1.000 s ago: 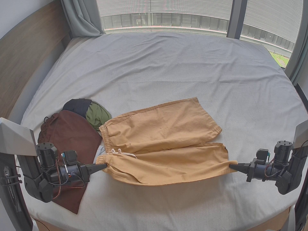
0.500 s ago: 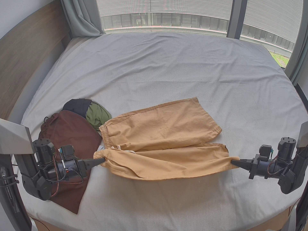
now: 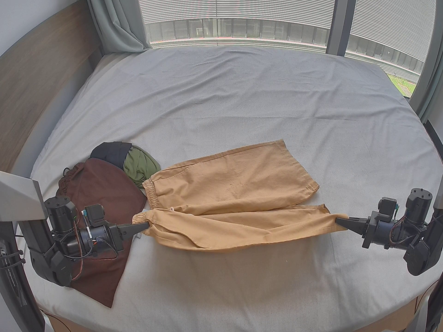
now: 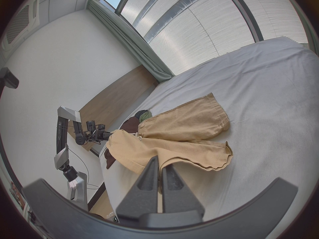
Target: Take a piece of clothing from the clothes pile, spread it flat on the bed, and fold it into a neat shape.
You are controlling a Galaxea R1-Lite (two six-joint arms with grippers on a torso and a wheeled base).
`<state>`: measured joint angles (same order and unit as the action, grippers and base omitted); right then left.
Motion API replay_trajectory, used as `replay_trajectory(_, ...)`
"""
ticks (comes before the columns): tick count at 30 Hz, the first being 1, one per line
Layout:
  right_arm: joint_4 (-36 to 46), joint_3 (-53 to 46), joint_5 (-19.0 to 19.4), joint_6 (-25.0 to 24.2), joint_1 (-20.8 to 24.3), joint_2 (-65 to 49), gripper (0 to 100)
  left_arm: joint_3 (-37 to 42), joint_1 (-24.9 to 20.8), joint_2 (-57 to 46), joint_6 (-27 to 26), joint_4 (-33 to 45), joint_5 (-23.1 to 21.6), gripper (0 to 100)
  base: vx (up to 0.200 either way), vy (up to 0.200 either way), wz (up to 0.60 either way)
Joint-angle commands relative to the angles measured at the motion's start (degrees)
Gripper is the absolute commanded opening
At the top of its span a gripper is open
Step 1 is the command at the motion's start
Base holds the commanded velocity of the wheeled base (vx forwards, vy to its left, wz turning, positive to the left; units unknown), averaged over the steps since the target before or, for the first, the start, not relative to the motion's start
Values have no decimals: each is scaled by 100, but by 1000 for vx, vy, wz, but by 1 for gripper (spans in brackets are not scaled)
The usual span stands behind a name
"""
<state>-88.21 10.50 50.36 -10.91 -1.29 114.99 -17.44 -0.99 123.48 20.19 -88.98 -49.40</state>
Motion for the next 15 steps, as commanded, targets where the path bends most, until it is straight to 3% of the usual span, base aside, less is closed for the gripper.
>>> replay_trajectory(1,-3,40,0,1,24,-161,0,-22,37,-8,3,-14,0,0,0,0,0)
replay_trajectory(15,-3,190,-79,-78,120,-293,0,-145,99,10,64,-14,18,0,0,0,0)
